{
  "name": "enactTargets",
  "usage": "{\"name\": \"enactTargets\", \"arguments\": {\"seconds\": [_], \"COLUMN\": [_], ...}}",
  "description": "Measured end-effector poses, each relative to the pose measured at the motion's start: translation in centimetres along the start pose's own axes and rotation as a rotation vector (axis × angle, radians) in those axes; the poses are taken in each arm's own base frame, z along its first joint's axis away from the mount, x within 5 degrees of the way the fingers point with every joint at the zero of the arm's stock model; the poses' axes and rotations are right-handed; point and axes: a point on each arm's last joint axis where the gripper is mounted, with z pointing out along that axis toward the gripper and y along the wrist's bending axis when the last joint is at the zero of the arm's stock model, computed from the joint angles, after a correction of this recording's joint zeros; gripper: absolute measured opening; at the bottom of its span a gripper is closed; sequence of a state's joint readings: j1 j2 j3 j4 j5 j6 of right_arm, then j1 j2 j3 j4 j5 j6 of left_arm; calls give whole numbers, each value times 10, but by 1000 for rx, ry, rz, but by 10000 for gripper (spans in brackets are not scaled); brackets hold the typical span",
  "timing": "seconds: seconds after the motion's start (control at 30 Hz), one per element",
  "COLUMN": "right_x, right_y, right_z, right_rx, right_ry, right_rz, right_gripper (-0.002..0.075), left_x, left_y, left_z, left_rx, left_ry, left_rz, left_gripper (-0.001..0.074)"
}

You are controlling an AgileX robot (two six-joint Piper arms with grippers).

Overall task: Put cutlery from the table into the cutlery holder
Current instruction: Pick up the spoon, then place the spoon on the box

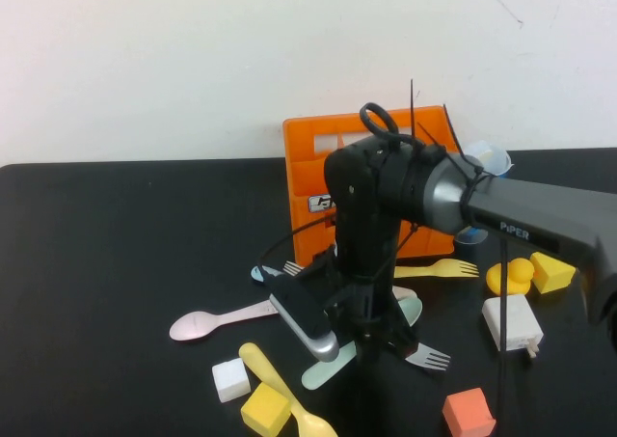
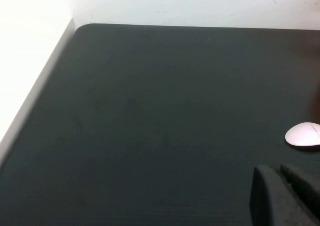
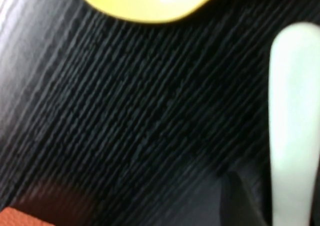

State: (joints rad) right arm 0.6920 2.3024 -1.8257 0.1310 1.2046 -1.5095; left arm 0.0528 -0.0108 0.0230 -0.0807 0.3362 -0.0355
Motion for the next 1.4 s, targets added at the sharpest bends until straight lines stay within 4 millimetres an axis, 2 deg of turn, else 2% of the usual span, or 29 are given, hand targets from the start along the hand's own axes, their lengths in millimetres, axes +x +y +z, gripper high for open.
{"name": "enactTargets", "arguments": {"seconds": [0.2, 0.4, 0.57, 0.7, 0.8, 0.97, 1.13, 1.27, 1.4], "right_x": [4, 4, 4, -2, -10, -19, -23, -14, -5], "right_y": [-4, -7, -7, -4, 4, 20, 38, 49, 48], "right_z": [11, 12, 12, -5, -34, -71, -86, -97, -111], "right_rx": [8, 21, 22, 47, 120, 419, 844, 1157, 1302], "right_ry": [31, 33, 31, -47, -158, -385, -583, -735, -976], "right_rz": [33, 50, 85, 204, 294, 447, 710, 1006, 1207], "right_gripper": [314, 301, 150, 151, 151, 151, 151, 151, 151], "left_x": [0, 0, 0, 0, 0, 0, 0, 0, 0], "left_y": [0, 0, 0, 0, 0, 0, 0, 0, 0], "left_z": [0, 0, 0, 0, 0, 0, 0, 0, 0], "left_rx": [0, 0, 0, 0, 0, 0, 0, 0, 0], "left_ry": [0, 0, 0, 0, 0, 0, 0, 0, 0], "left_rz": [0, 0, 0, 0, 0, 0, 0, 0, 0], "left_gripper": [-1, -1, -1, -1, -1, -1, -1, -1, -1]}}
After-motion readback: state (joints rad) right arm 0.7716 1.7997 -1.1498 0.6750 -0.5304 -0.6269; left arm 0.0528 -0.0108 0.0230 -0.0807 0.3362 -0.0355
